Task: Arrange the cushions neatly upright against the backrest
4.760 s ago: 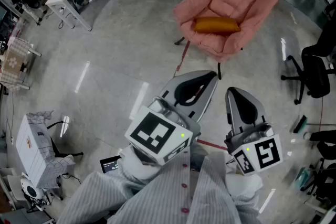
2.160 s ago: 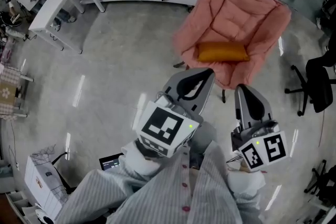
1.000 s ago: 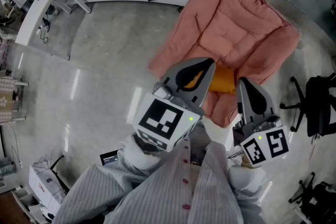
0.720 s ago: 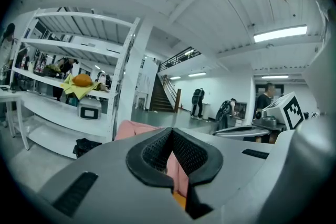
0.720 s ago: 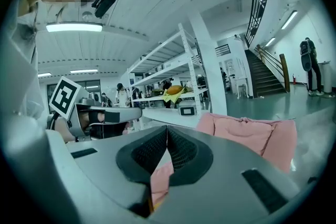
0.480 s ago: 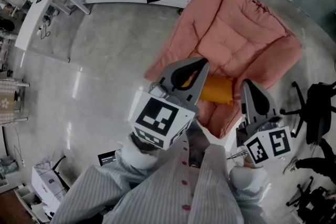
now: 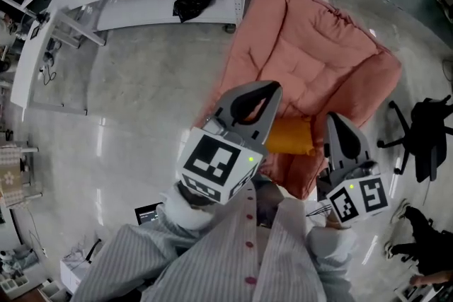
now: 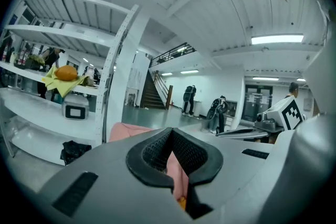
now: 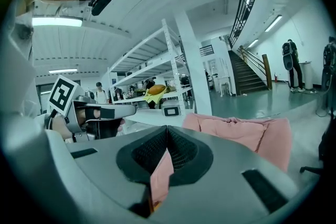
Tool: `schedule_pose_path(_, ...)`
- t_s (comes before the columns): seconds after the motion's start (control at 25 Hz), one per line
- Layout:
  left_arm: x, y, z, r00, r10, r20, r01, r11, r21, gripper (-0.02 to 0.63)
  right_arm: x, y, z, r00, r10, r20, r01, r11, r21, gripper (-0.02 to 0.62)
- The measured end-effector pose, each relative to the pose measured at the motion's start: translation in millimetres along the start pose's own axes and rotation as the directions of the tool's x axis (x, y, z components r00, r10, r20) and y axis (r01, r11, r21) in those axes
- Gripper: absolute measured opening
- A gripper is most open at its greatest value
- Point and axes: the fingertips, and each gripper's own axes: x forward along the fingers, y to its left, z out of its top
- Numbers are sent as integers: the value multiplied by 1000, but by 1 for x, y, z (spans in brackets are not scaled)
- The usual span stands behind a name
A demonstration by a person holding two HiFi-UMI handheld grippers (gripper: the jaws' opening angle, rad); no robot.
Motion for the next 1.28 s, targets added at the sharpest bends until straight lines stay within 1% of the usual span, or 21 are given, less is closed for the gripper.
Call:
schedule_pose_path(0.24, 20, 18, 5, 998, -55, -9, 55, 998, 7, 11, 22, -6, 8, 999, -43, 6, 43, 999, 8, 12)
schedule_pose_path(0.48, 41, 21, 5, 995, -98, -23, 99, 995, 14, 9, 33, -21, 10, 996, -84, 14, 84, 996, 19, 13)
schedule_pose_path(0.72, 48, 24, -2, 993, -109, -41, 109, 994, 0, 11, 38, -29, 7, 995, -99, -2, 99, 995, 30, 12)
schedule_pose_path(0.96, 47, 31, -32, 991, -91, -100, 89, 996, -23, 11, 37, -36, -13, 993, -107, -40, 108, 993, 41, 14)
schedule_pose_path(1.28, 51, 42, -94, 978, -60, -202, 47, 997, -67, 11, 33, -56, -61, 984, -136, -110, 145, 987, 74, 14)
